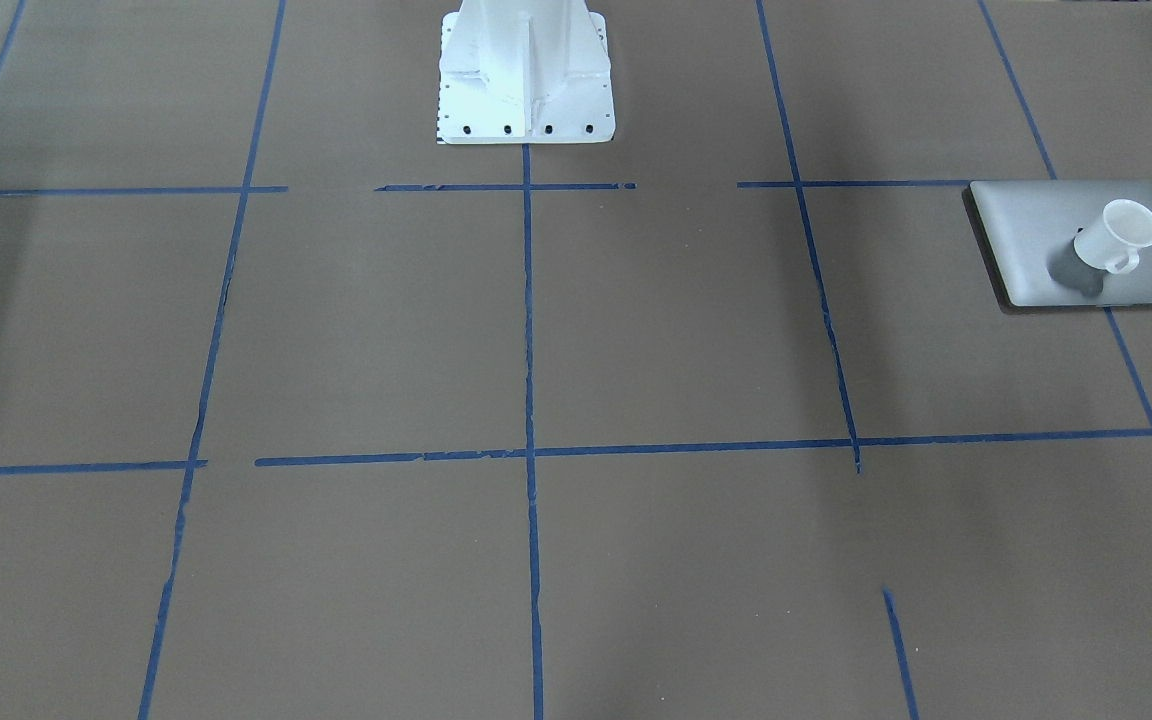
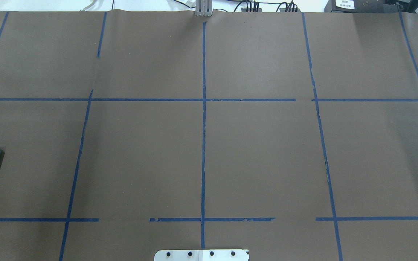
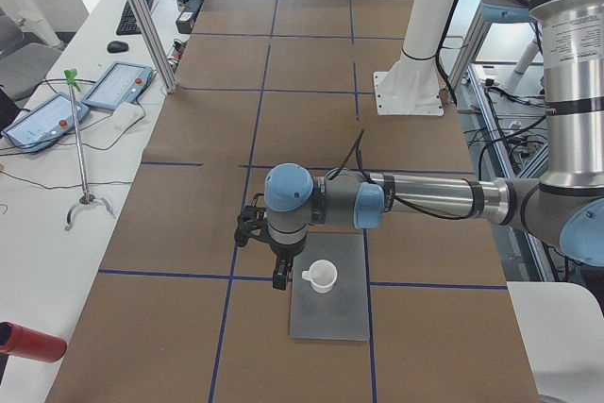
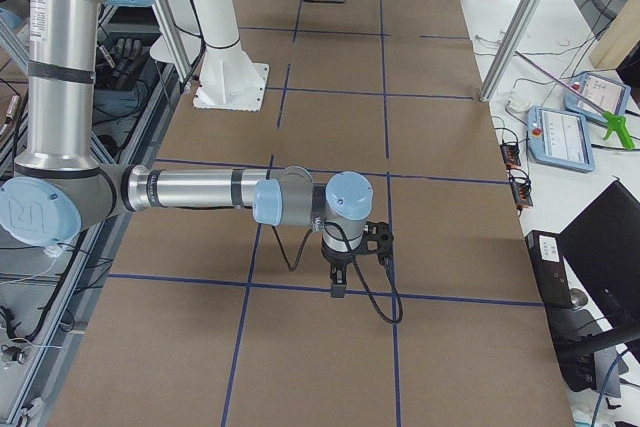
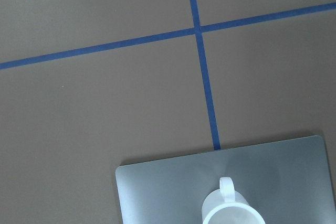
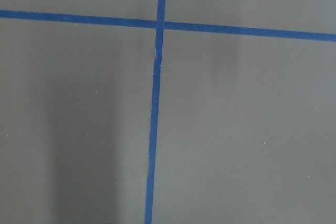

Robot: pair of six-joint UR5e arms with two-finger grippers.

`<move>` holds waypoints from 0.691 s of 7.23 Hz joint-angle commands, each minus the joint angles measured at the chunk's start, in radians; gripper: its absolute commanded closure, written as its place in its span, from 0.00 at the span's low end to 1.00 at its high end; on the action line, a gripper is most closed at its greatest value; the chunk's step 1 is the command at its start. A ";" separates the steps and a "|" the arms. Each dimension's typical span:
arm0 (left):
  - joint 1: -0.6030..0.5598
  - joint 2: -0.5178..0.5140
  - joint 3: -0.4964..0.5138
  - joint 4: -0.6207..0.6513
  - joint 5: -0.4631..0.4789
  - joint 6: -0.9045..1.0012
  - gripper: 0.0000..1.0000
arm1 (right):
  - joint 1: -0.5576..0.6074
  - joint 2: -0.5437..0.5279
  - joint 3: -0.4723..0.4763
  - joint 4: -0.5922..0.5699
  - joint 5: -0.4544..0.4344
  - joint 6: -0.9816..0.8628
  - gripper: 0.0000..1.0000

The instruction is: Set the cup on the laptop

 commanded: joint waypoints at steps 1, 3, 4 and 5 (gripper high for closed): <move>-0.001 -0.003 -0.007 0.000 0.008 -0.001 0.00 | 0.000 0.000 0.000 0.000 0.000 0.000 0.00; -0.001 -0.003 0.006 0.000 0.006 -0.006 0.00 | 0.000 0.002 0.000 0.000 0.000 0.000 0.00; -0.001 -0.003 0.006 0.000 0.005 -0.003 0.00 | 0.000 0.000 0.000 0.000 0.000 0.000 0.00; -0.001 -0.004 0.003 0.000 0.003 -0.004 0.00 | 0.000 0.000 0.000 0.000 0.000 0.000 0.00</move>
